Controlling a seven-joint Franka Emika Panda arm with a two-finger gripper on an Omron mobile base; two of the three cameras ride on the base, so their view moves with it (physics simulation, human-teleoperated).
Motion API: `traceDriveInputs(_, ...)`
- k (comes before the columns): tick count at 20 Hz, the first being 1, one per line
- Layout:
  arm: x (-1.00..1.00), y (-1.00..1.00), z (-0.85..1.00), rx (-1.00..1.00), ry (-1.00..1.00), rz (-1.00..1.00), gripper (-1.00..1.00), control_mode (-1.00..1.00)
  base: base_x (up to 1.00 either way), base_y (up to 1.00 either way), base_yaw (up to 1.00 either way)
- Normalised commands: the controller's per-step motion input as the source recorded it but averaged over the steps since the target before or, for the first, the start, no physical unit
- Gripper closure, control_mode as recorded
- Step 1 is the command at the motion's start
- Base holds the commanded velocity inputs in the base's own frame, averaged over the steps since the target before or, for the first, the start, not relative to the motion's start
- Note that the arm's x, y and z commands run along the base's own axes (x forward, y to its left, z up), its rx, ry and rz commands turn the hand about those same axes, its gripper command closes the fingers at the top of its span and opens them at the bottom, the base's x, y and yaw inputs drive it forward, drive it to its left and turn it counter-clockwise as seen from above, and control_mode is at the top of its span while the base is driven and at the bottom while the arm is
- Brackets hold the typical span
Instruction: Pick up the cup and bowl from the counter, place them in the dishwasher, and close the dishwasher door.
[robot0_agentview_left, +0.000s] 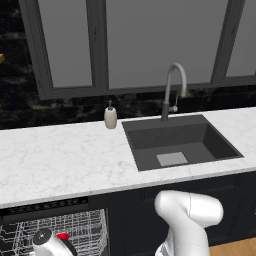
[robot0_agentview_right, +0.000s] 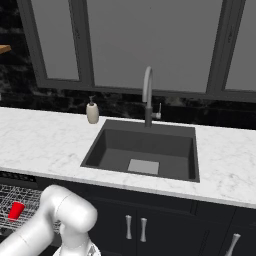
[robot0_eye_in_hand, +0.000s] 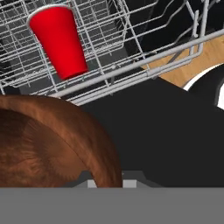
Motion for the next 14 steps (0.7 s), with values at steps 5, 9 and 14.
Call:
traceDriveInputs(5, 0.18, 0.12, 0.61, 0.09, -0.13, 0.00, 1.00, -1.00, 0.00, 0.00, 0.00)
traceDriveInputs(9, 0.40, 0.13, 0.67, 0.06, -0.05, 0.00, 1.00, -1.00, 0.00, 0.00, 0.00)
traceDriveInputs(14, 0.79, 0.23, 0.35, 0.00, 0.00, 0.00, 1.00, -1.00, 0.00, 0.00, 0.00)
